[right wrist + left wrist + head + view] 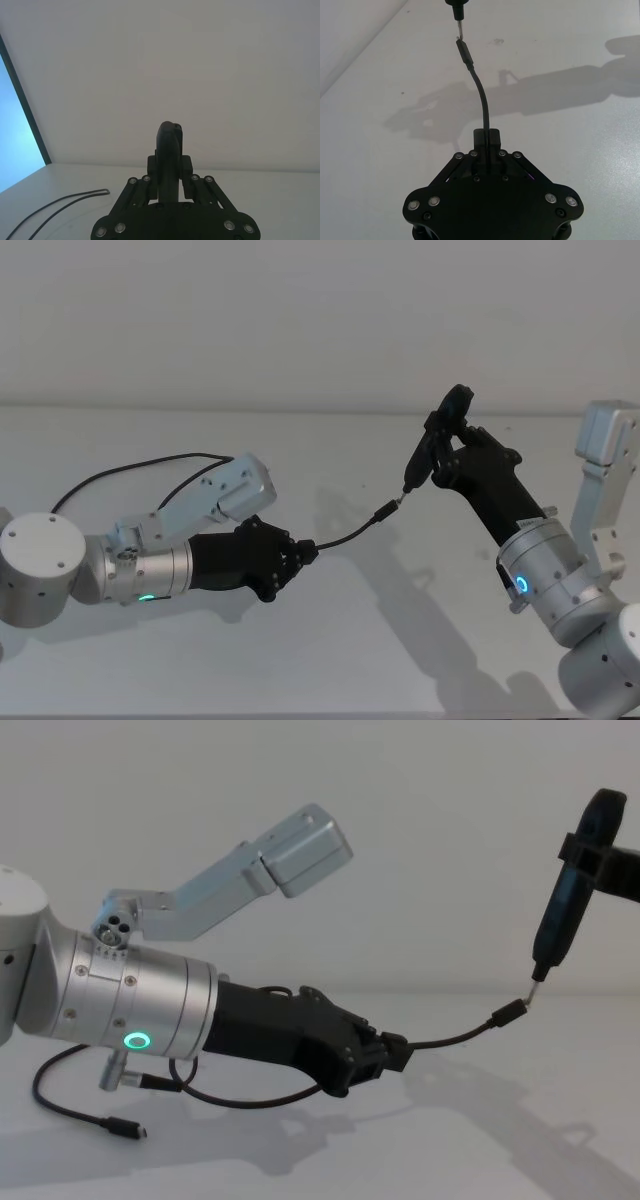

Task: Pick up the data cable with the one hand.

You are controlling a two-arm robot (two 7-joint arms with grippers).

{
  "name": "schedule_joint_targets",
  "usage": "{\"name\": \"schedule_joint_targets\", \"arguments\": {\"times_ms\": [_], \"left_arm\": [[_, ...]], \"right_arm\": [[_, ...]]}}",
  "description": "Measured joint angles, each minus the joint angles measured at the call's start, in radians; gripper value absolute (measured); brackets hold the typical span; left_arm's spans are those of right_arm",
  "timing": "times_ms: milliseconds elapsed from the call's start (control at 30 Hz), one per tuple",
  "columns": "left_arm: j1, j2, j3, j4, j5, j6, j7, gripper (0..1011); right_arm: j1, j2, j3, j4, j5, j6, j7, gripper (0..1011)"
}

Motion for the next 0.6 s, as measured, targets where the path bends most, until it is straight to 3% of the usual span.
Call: {"name": "schedule_joint_targets", "arguments": {"times_ms": [600], "left_arm": [[0.000,0.000,0.000,0.000,0.000,0.000,0.000,42]], "right_arm": [[0.002,0.003,0.002,0.004,0.000,-0.002,0.006,275]]}}
